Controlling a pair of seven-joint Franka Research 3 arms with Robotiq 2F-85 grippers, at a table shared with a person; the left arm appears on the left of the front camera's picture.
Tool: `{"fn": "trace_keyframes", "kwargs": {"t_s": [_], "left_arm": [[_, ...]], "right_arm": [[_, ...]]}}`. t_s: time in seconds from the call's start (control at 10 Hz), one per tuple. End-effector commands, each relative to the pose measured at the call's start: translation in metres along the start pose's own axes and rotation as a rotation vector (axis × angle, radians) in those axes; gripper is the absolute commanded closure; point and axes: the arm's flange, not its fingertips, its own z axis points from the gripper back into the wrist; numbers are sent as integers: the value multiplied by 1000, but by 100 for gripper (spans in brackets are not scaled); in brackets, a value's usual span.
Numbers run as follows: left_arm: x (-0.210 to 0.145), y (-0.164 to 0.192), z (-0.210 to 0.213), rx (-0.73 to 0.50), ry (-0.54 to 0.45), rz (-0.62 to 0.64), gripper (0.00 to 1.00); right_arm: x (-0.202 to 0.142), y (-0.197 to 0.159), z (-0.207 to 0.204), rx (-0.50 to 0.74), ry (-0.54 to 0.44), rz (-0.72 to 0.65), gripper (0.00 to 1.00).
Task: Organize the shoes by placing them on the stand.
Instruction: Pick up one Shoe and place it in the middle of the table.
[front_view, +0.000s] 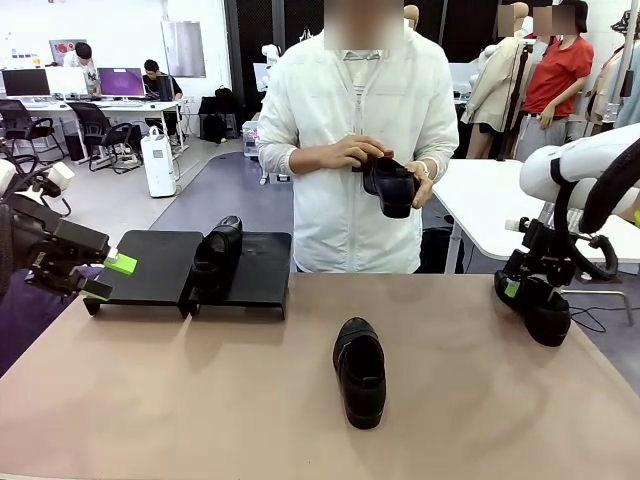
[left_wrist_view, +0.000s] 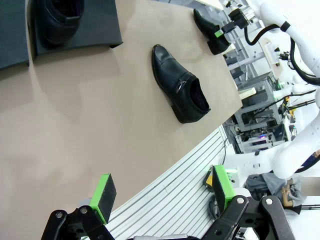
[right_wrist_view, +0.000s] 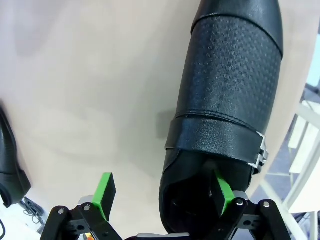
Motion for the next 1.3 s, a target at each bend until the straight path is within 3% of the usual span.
{"fn": "trace_keyframes", "kwargs": {"t_s": [0.0,0.1,0.2,1.2], "left_arm": [[0,-1,1,-15,-12,7,0],[0,-1,1,-15,-12,7,0],[0,-1,1,-15,-12,7,0],[0,-1,1,-15,-12,7,0]], "right_arm": [[12,3,5,-15,-20,4,0],[12,4,5,-22,-9,18,60],[12,5,5,-19,-12,22,100],[6,1,14,-22,-53,-11,100]]}}
